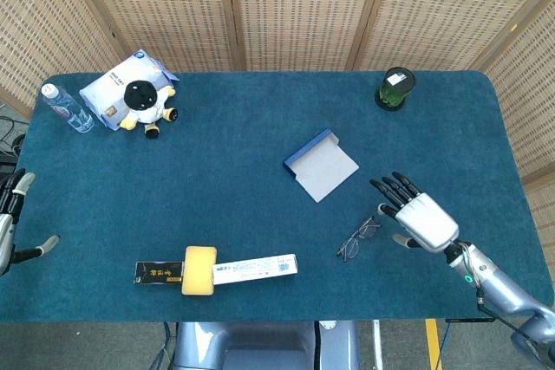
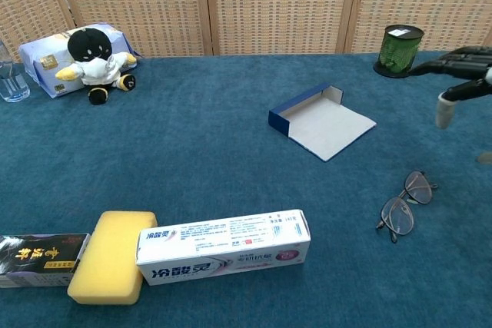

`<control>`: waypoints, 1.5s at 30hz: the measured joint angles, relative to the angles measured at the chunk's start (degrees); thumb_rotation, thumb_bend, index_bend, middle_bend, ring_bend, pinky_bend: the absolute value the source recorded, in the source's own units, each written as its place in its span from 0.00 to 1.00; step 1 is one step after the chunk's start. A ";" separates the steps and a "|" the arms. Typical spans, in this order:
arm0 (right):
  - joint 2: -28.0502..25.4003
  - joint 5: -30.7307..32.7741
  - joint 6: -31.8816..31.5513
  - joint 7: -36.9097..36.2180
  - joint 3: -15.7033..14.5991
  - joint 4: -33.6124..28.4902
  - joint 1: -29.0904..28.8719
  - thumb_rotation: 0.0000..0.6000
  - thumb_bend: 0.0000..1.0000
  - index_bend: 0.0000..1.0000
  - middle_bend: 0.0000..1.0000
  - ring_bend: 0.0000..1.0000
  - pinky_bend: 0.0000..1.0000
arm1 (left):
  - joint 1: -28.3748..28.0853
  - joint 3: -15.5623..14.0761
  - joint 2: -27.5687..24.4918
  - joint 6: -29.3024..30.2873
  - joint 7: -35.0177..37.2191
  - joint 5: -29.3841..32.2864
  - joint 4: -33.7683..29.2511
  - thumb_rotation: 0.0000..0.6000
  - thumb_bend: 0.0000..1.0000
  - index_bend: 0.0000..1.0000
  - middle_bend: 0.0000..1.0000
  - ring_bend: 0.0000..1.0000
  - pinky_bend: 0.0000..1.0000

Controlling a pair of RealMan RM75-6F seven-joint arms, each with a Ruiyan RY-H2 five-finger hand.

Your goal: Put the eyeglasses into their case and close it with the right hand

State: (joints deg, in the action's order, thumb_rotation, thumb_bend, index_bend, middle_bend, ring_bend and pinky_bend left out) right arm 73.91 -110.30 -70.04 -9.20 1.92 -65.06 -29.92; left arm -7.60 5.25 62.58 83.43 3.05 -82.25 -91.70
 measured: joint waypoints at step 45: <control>17.25 -2.70 -1.71 -2.94 -11.24 23.65 -9.06 1.00 0.39 0.45 0.10 0.00 0.02 | -0.67 1.21 0.82 -1.64 -1.68 3.25 0.38 1.00 0.00 0.00 0.00 0.00 0.00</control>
State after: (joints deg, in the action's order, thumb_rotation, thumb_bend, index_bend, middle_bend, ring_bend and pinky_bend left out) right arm 91.17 -113.00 -71.74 -12.14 -9.32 -41.41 -38.98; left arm -8.27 6.46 63.40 81.79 1.36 -79.00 -91.32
